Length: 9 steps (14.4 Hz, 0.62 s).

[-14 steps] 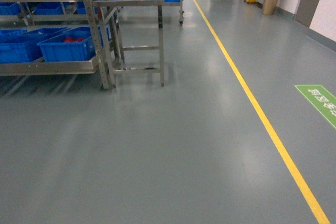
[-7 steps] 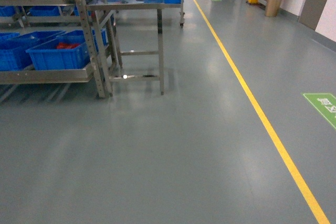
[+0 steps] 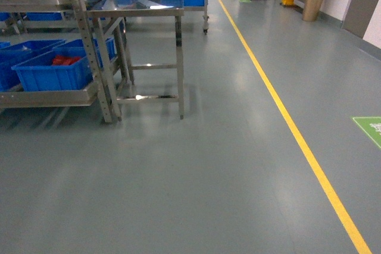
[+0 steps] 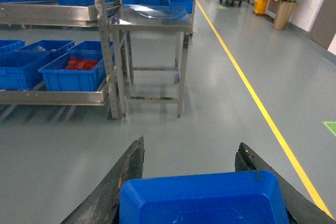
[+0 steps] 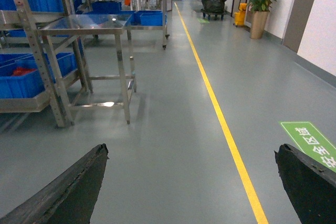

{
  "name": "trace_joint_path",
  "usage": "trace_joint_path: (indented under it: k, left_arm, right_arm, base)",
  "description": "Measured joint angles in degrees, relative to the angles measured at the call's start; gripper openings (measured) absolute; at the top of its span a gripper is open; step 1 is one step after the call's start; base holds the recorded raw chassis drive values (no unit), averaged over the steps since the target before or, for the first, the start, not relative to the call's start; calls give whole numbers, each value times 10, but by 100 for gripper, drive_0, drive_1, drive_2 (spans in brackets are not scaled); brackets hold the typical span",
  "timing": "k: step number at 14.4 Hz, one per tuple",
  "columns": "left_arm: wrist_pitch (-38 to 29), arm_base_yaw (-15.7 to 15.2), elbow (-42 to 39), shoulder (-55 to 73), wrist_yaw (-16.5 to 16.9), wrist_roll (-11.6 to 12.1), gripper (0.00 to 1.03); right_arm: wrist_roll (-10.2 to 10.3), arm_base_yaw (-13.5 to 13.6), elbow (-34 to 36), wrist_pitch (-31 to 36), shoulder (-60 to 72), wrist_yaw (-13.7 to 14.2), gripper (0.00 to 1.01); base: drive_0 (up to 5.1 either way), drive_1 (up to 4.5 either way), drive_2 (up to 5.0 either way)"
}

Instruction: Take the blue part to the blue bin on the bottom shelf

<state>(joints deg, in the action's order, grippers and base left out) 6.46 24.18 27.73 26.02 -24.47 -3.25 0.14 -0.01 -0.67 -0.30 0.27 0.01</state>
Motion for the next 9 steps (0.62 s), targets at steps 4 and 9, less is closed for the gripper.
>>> trace_joint_path:
  k: [4, 9]
  left_arm:
    - [-1, 0, 0, 0, 0, 0, 44]
    - [-1, 0, 0, 0, 0, 0, 44]
  right_arm:
    - [0, 0, 0, 2, 0, 0, 98]
    - [0, 0, 0, 1, 0, 0, 98]
  base:
    - [0, 418, -418]
    - [0, 418, -418]
